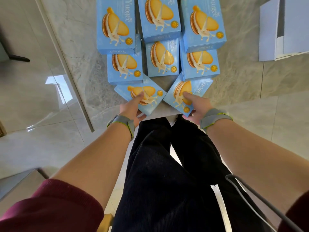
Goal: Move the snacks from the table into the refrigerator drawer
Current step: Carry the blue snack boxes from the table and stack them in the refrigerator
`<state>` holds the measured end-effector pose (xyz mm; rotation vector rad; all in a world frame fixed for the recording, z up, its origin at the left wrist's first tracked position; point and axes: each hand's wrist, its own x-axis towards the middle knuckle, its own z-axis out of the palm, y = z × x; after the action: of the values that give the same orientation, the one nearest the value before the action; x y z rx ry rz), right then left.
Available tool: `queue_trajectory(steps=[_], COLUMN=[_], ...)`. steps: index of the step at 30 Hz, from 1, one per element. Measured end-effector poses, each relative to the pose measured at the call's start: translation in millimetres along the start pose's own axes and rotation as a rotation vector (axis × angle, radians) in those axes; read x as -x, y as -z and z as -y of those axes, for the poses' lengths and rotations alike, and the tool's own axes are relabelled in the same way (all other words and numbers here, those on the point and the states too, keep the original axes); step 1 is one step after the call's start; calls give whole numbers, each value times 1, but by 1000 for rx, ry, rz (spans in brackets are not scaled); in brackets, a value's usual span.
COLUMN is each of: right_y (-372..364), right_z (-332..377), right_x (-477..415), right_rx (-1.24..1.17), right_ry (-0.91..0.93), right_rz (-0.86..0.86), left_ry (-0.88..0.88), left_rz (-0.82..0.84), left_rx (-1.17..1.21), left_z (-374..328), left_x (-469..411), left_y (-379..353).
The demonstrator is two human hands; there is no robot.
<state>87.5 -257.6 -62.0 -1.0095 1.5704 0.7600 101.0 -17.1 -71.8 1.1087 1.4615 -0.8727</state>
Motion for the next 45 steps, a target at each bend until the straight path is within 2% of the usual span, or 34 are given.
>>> queue_trajectory(steps=[3,6,9,13,21,30,36,45], right_y=[9,18,28,38,41,50,90,133], right_z=[0,0,-1,1,41,76,86,86], right_x=[29,60,100,149,262,367,428,486], right_rx=[86,55,58,60,75,-5,-51,-46], right_ry=[-89,-130,-122,-23,203,398,532,727], right_rz=[67,103,117,114,167,372,577,847], left_ry=[-6,24,56,-6,-279,-528,-728,-923], left_rz=[54,63,77,97,229,282,348,287], left_rx=[28,49,75,71,37,300,428,571], left_z=[10,19,25,22,-28,-49,-33,19], left_x=[21,45,76,122,221,339,427,506], left_y=[13,26,40,53,79,91,74,73])
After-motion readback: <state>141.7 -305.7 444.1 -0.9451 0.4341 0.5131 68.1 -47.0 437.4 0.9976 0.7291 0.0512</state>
